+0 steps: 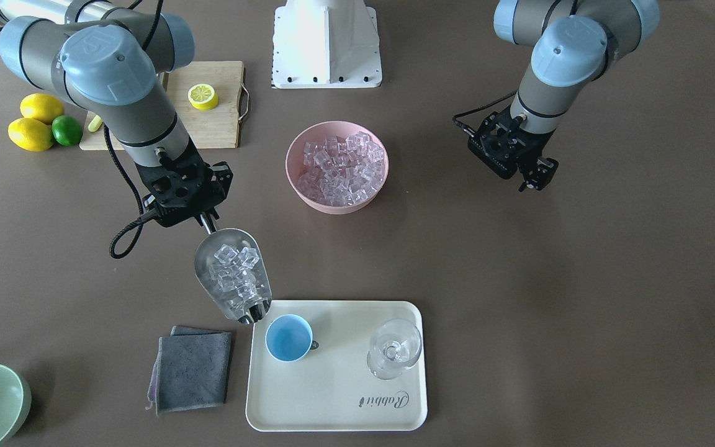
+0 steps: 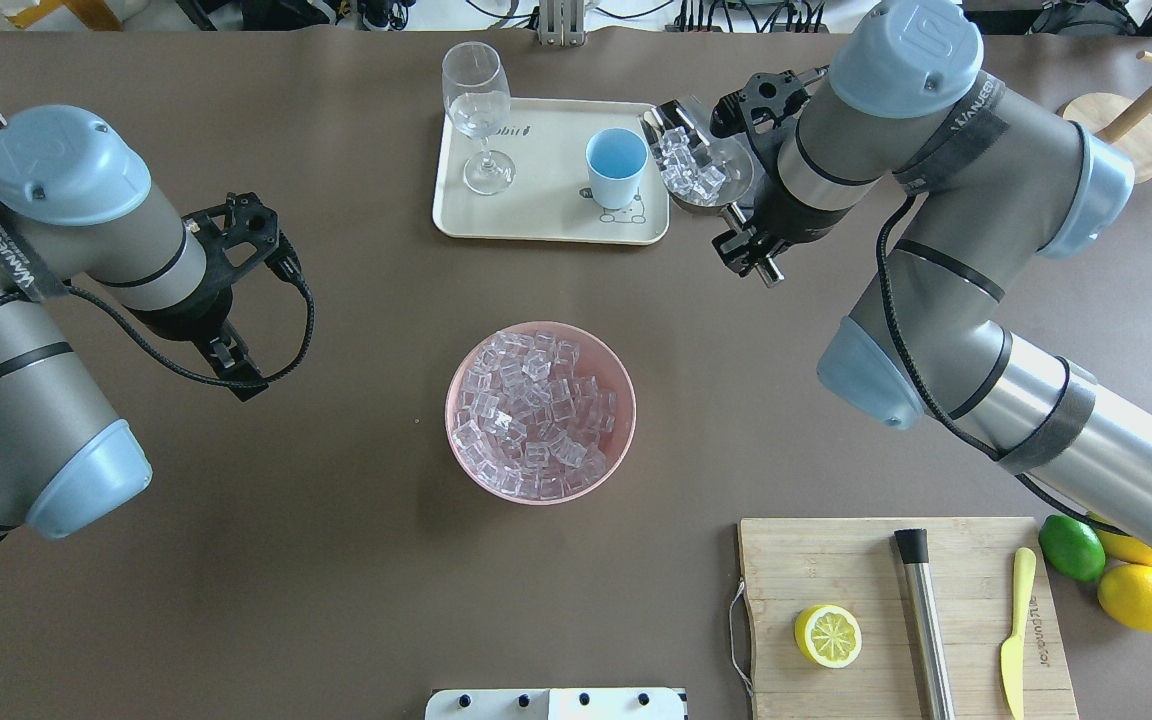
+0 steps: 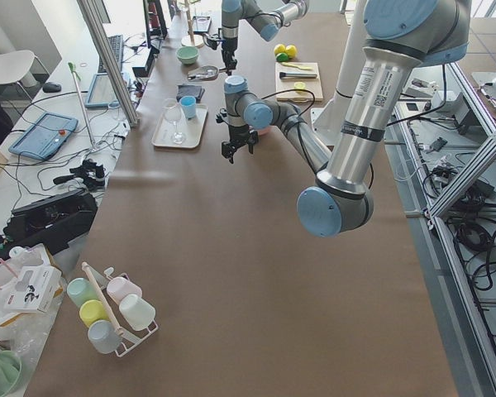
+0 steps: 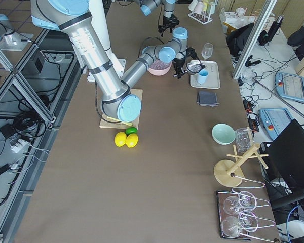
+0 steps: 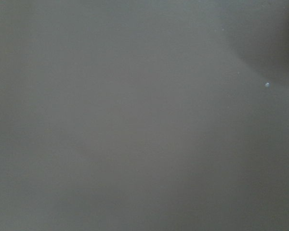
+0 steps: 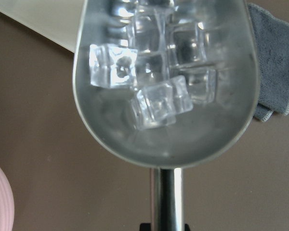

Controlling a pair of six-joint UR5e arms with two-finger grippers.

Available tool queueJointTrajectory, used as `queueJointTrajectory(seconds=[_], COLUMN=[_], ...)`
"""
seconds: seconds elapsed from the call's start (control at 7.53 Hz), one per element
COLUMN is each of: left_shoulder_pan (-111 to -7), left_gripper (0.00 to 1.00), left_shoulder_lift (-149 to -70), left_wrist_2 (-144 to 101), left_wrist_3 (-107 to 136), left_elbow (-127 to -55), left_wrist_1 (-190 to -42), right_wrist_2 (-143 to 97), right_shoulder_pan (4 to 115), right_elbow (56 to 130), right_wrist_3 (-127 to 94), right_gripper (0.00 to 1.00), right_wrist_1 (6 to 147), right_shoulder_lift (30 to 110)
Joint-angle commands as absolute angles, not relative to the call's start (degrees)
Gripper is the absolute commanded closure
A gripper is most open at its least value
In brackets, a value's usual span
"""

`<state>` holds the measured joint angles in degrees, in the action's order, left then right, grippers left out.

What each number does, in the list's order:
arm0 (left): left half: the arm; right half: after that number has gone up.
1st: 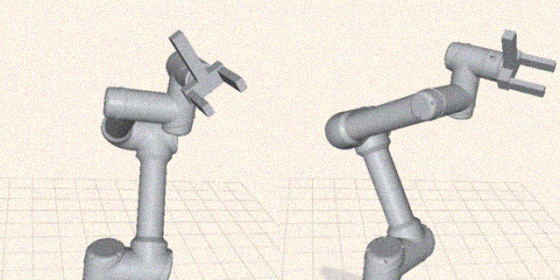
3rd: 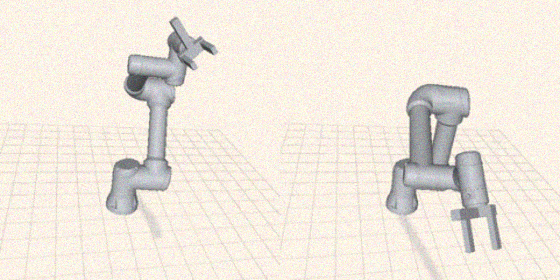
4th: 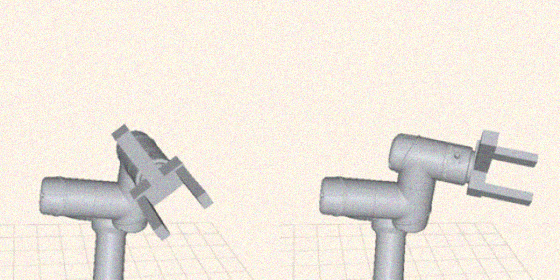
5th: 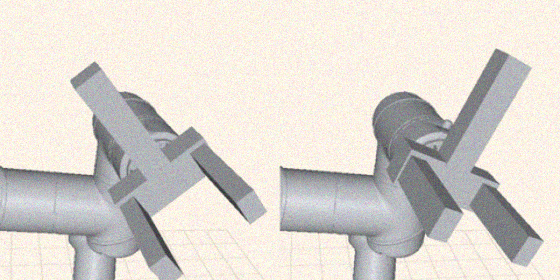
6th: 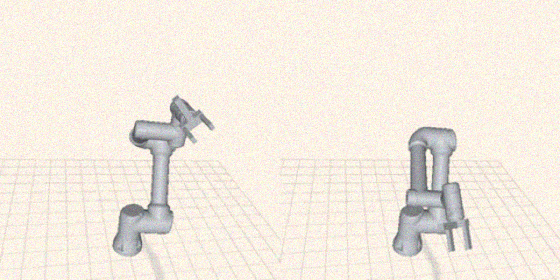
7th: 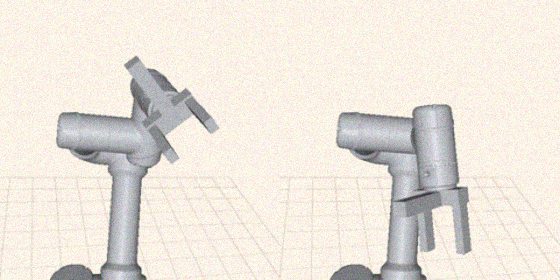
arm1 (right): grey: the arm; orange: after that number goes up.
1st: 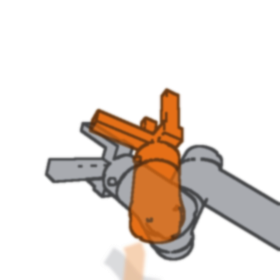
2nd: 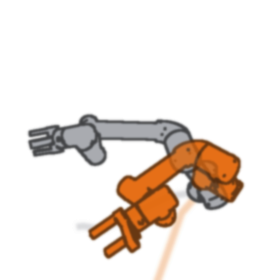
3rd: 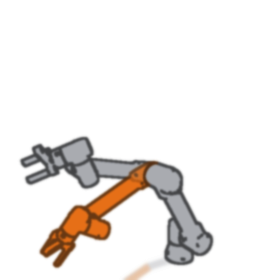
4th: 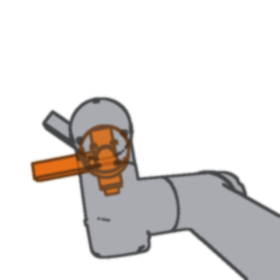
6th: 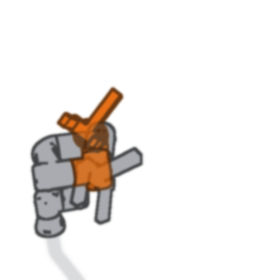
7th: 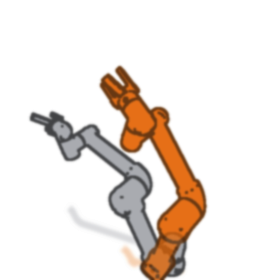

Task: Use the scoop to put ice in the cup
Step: 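Carry the ice-filled scoop over the light-blue cup on the tray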

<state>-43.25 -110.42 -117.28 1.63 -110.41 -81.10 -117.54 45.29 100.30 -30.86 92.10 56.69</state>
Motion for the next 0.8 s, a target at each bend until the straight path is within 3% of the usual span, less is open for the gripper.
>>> queueJointTrajectory(seconds=[0.0, 0.66], left_shoulder_pan=[-45.4, -57.4], left_gripper=[0.02, 0.02], left_shoulder_lift=[-109.8, -105.4], left_wrist_2=[-117.3, -123.5], left_wrist_3=[1.2, 1.2], left_elbow=[-110.4, -110.3], left_wrist_1=[-81.4, -81.8], right_wrist_2=[-119.9, -128.2], right_shoulder_pan=[48.4, 50.4], right_elbow=[99.8, 83.1], right_wrist_3=[-31.8, -29.2], right_gripper=[1.0, 1.0], right_wrist_1=[103.1, 107.7], right_shoulder_lift=[53.0, 41.2])
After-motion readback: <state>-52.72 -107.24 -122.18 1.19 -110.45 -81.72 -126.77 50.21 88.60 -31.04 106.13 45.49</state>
